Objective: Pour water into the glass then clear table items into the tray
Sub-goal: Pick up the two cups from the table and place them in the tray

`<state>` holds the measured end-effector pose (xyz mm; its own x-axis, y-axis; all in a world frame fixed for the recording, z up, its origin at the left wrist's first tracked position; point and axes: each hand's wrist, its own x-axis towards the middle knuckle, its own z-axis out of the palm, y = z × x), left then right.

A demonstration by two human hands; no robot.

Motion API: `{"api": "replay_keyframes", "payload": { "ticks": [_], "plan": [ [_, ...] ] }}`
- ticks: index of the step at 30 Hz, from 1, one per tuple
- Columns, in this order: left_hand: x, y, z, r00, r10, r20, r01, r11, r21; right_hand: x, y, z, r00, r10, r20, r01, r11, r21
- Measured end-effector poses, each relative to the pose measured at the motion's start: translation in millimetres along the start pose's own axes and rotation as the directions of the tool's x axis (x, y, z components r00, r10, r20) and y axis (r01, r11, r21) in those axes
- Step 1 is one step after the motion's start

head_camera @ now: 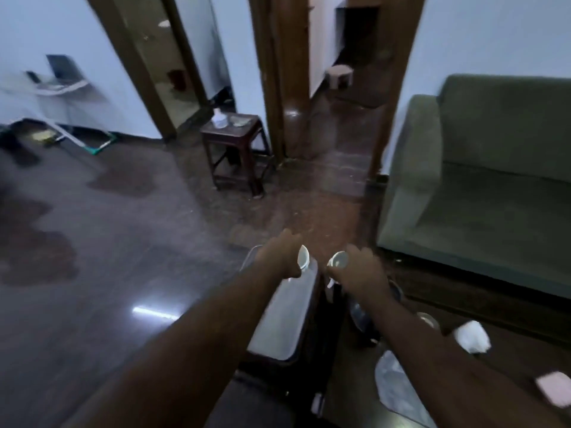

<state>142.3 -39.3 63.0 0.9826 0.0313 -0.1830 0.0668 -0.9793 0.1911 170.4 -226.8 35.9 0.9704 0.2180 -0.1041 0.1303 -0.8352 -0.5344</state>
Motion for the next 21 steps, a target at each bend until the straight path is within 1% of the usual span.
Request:
{"api": "replay_keyframes", "payload": {
  "ticks": [1, 2, 5, 8, 10, 15, 18, 21],
  "plan": [
    [-8.0, -19.1, 8.6, 1.0, -0.03, 0.011, 0.03, 1.0, -0.002, -2.2, -14.7, 22.3, 0.998, -0.047, 0.04, 0.048, 0.999, -0.016],
    [-15.7, -36.3, 20.6, 0.998, -0.058, 0.023, 0.058, 0.998, -0.013, -5.3, -25.8, 44.5, 0.995, -0.062, 0.083, 0.064, 0.998, -0.014],
    [-39.9, -76.1, 66.2, 0.983, -0.152, 0.099, 0.157, 0.987, -0.04, -18.2, -42.6, 103.3, 0.983, -0.007, 0.182, 0.008, 1.0, -0.006],
    [-61.3, -99.5, 117.0, 0.959, -0.237, 0.154, 0.246, 0.968, -0.045, -31.4, -42.7, 154.3, 0.969, 0.005, 0.247, 0.014, 0.997, -0.076],
    [-69.2, -107.0, 144.4, 0.947, -0.268, 0.177, 0.283, 0.957, -0.061, -37.9, -37.1, 178.9, 0.959, 0.008, 0.284, 0.027, 0.993, -0.119],
    [-57.8, -113.8, 189.4, 0.946, -0.252, 0.204, 0.269, 0.961, -0.063, -38.1, -12.3, 225.0, 0.938, -0.005, 0.347, 0.083, 0.974, -0.209],
    [-47.2, -114.9, 210.7, 0.945, -0.242, 0.221, 0.26, 0.964, -0.06, -32.7, -2.3, 243.7, 0.931, -0.023, 0.365, 0.108, 0.971, -0.215],
    [-39.7, -115.1, 225.1, 0.946, -0.216, 0.24, 0.226, 0.974, -0.011, -26.9, 2.6, 255.8, 0.922, -0.033, 0.387, 0.127, 0.967, -0.22]
  ]
}}
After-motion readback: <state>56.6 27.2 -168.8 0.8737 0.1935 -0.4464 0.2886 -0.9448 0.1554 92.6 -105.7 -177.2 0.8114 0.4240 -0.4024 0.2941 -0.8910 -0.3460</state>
